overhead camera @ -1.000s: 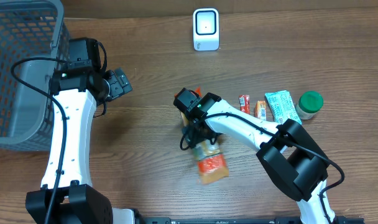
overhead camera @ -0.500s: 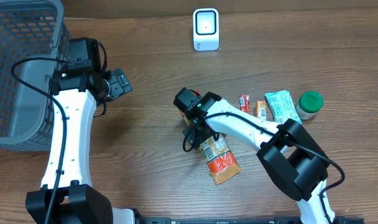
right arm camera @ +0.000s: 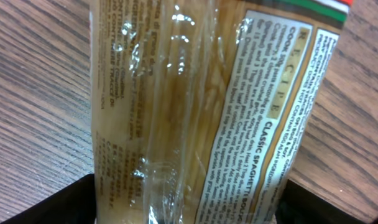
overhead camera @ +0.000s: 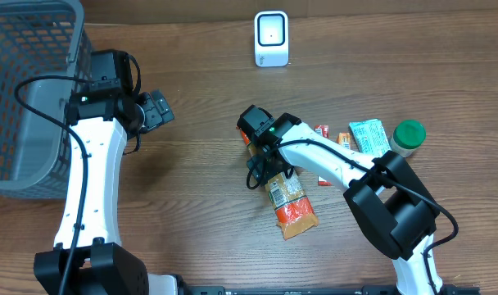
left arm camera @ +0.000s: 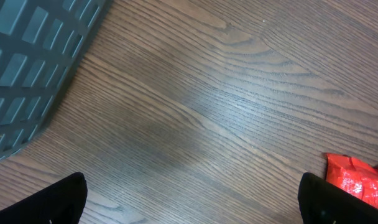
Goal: Scan the item barcode
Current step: 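Lift and rotate the spaghetti pack with the right gripper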
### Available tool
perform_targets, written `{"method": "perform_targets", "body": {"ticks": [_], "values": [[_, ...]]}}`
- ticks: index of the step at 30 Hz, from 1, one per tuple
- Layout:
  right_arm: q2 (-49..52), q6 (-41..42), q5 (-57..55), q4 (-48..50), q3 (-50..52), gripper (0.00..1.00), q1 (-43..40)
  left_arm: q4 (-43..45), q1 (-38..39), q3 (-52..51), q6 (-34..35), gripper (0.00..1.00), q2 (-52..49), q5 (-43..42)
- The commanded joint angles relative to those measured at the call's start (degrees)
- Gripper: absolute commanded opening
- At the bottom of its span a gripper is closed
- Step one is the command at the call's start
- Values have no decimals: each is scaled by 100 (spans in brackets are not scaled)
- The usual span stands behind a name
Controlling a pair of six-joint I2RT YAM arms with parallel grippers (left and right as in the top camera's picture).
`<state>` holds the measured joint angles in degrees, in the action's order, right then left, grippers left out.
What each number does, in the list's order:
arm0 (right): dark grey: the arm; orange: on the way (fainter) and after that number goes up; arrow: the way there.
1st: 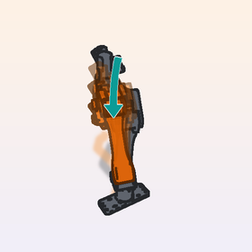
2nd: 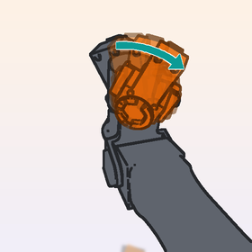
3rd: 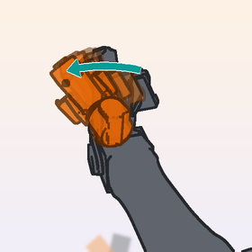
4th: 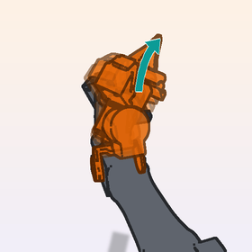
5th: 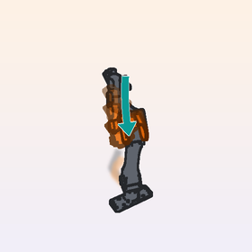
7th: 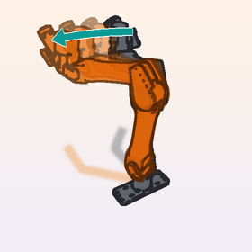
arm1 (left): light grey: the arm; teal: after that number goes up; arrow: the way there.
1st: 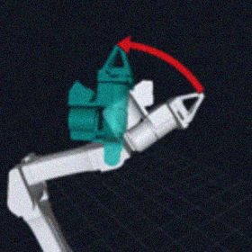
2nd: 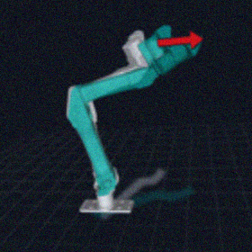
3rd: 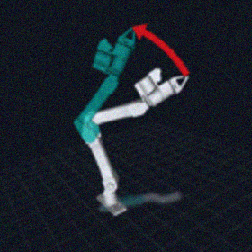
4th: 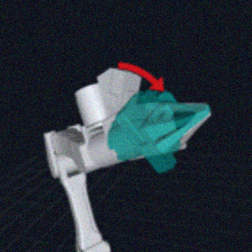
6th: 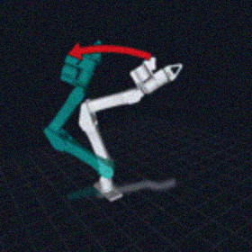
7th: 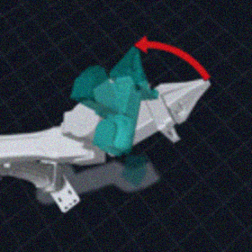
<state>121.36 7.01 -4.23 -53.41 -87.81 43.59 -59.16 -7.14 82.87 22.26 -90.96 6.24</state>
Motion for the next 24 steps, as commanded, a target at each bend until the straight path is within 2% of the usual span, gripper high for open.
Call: {"method": "perform_targets", "body": {"ticks": [1,8,16,19,24], "values": [[-44,-66,48,22,-61,86,-11,0,2,-22,-66,100,-42,15],[-184,-63,48,22,-168,87,-83,0,2,-22,-66,100,-42,15],[-214,-39,50,-76,-205,76,-92,0,2,-22,-66,100,-42,15],[-317,24,59,-116,-205,77,-92,0,2,-22,-66,100,-42,15],[-479,22,269,-107,-205,87,-92,0,2,-22,-66,100,-42,15]]}}
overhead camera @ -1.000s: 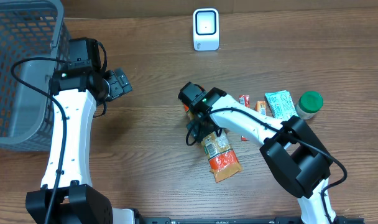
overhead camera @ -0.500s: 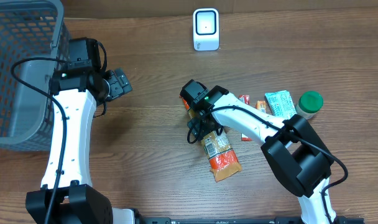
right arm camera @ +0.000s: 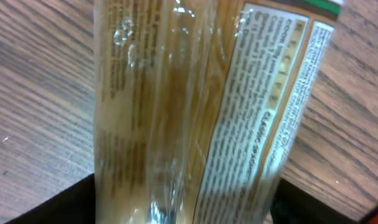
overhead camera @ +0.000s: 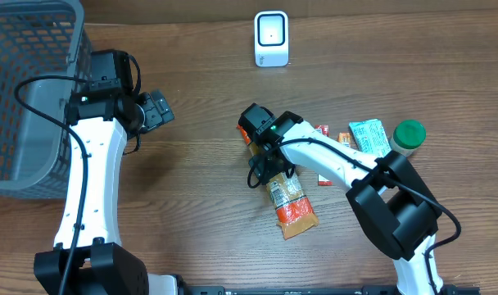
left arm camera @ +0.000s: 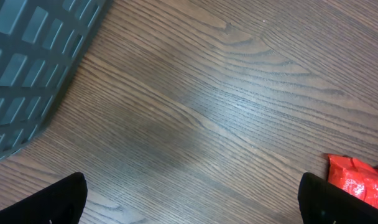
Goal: Scan the item barcode
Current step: 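Lift and rotate the spaghetti pack with the right gripper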
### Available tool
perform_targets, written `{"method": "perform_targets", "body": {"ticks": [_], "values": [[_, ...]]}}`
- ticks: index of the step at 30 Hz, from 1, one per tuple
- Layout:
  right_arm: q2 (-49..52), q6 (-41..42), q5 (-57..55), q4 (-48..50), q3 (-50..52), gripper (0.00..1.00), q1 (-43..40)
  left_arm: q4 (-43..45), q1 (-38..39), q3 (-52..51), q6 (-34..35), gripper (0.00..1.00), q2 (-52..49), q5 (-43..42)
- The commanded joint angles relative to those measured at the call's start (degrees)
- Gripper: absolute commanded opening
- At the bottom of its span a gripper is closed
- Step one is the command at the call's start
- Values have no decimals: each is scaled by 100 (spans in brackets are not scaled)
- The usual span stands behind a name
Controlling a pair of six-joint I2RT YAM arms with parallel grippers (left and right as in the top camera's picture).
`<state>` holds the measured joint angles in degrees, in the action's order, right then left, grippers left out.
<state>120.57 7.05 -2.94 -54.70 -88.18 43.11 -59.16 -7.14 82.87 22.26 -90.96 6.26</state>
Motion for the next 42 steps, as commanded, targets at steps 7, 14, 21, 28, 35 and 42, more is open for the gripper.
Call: {"method": "perform_targets", "body": {"ticks": [7,14,21,28,35,42], "values": [[-398,26,157,37,-168,89,-50,0,2,-22,-66,100,-42,13],[-376,63,157,57,-31,88,-50,0,2,-22,-66,100,-42,13],[-376,278,157,540,413,79,-50,0,2,-22,-66,100,-42,13],[-376,363,157,778,710,77,-50,0,2,-22,-66,100,-42,13],[-461,363,157,568,643,86,-48,0,2,-22,-66,100,-42,13],[-507,363,157,590,649,95,-48,0,2,-22,-63,100,-42,13]]}}
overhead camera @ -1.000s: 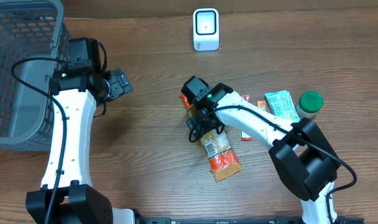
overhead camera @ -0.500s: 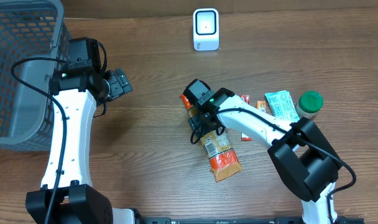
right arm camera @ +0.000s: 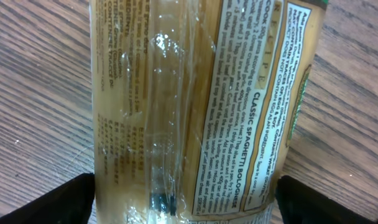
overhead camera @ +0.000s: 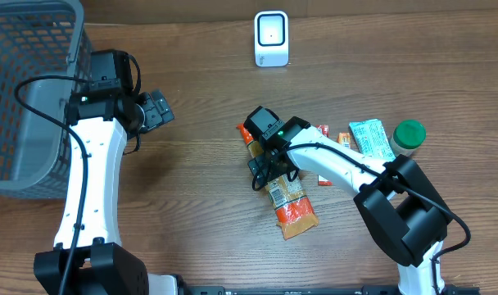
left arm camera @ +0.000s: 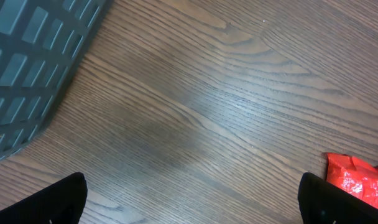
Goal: Scan the item barcode
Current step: 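Lift and rotate the spaghetti pack with the right gripper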
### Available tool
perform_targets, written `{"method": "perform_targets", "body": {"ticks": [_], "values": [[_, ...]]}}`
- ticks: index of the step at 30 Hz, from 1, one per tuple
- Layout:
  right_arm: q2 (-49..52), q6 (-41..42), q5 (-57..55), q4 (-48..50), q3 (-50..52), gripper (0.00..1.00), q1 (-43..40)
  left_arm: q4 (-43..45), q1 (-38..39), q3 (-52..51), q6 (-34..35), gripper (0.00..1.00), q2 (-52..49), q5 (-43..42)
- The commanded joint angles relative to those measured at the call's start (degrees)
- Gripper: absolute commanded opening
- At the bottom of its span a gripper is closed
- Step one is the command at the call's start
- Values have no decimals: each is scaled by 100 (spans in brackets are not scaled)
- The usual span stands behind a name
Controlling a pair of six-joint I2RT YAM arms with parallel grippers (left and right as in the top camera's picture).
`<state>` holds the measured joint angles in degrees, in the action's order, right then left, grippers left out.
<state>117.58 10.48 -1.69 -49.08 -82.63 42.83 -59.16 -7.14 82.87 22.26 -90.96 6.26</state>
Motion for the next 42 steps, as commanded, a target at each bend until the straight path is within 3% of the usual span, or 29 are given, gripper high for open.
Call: {"method": "perform_targets", "body": {"ticks": [1,6,14,19,21,29,31,34,36,42], "values": [[-205,20,33,42,94,95,-20,0,2,-22,-63,100,-42,13],[-205,20,33,90,101,92,28,0,2,-22,-63,100,-42,13],[-160,20,33,181,225,77,111,0,2,-22,-63,100,-42,13],[-160,-9,35,188,280,55,197,0,2,-22,-66,100,-42,13],[-181,-162,33,190,271,51,236,0,2,-22,-63,100,-42,13],[-422,-1532,33,155,264,30,549,0,2,-22,-66,100,-42,13],[-422,-1703,28,125,264,30,640,0,2,-22,-66,100,-42,13],[-422,-1668,11,122,267,55,673,0,2,-22,-63,100,-42,13],[-420,-1655,11,122,271,64,671,0,2,-22,-63,100,-42,13],[-328,-1655,11,122,275,71,654,0,2,-22,-66,100,-42,13]]}}
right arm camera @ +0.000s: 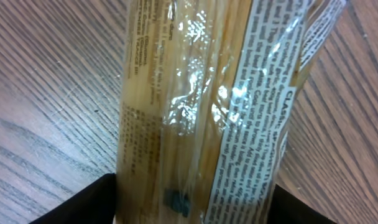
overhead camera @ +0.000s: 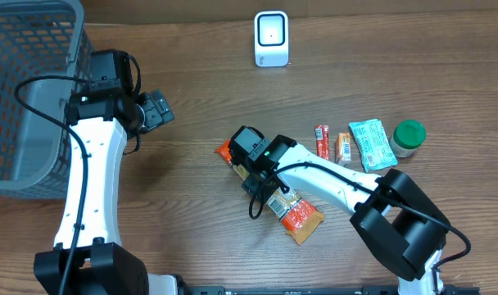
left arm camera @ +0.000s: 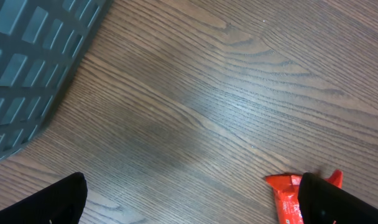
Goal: Scan the item barcode
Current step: 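Lift and rotate the spaghetti pack with the right gripper, then carry the spaghetti pack to the white scanner and hold it there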
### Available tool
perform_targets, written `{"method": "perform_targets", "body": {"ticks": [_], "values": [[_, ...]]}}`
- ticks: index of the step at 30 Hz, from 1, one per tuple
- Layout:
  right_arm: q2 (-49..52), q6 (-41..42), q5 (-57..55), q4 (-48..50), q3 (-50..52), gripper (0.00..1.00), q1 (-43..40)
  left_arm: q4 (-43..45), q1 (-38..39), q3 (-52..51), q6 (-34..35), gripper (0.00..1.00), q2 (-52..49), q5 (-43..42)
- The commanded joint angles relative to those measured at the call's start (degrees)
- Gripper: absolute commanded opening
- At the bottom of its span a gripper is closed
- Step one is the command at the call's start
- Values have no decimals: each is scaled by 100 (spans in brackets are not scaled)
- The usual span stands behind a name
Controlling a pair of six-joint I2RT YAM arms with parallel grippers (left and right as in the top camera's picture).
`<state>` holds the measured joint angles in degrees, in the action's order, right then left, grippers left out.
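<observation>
A long clear spaghetti pack (overhead camera: 292, 211) with red ends lies slanted across the table's middle; its printed back fills the right wrist view (right arm camera: 195, 106). My right gripper (overhead camera: 255, 168) sits over its upper part, fingers (right arm camera: 96, 202) pressed against both sides of the pack. The white scanner (overhead camera: 271, 38) stands at the far edge. My left gripper (overhead camera: 156, 110) hangs open over bare wood beside the basket, and the pack's red end (left arm camera: 285, 196) shows next to its right finger.
A grey mesh basket (overhead camera: 24, 98) fills the far left. To the right lie two small snack bars (overhead camera: 321, 141), a pale green packet (overhead camera: 369, 143) and a green-lidded jar (overhead camera: 408, 137).
My right gripper's fingers have come in against the spaghetti pack and moved left and nearer. The pack has turned, its upper red end now further left. The left arm is unchanged.
My right gripper stood over the spaghetti pack with fingers astride it while the pack lay nearly straight. It shifted slightly along the pack with fingers wide. Now the fingers press the pack, which lies turned at a slant. My left gripper stayed open by the basket.
</observation>
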<state>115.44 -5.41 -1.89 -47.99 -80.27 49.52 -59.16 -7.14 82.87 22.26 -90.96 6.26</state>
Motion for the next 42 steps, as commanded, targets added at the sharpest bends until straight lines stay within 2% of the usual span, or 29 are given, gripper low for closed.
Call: {"method": "perform_targets", "body": {"ticks": [1,4,7,10,14,18,24,25,26,32,39,42], "values": [[-81,-66,33,13,42,71,-13,0,2,-22,-63,100,-42,13],[26,-66,33,11,46,70,-13,0,2,-22,-66,100,-42,13],[70,-63,35,-2,46,61,-9,0,2,-22,-66,100,-42,13],[70,-63,57,-42,46,41,-7,0,2,-22,-63,100,-42,13],[20,-66,50,-164,17,25,-9,0,2,-22,-66,100,-42,13],[-302,-68,15,-223,-48,17,-9,0,2,-22,-66,100,-42,13],[-1161,-72,-208,-245,-48,12,15,0,2,-22,-66,100,-42,13],[-1281,-70,-205,-245,-48,6,13,0,2,-22,-66,100,-42,13],[-1412,-68,-205,-249,-48,4,15,0,2,-22,-63,100,-42,13],[-1917,-68,-208,-269,-48,4,13,0,2,-22,-66,100,-42,13],[-1945,-66,-627,-199,-83,3,-81,0,2,-22,-63,100,-42,13],[-1943,-68,-774,-343,-455,3,-225,0,2,-22,-66,100,-42,13]]}}
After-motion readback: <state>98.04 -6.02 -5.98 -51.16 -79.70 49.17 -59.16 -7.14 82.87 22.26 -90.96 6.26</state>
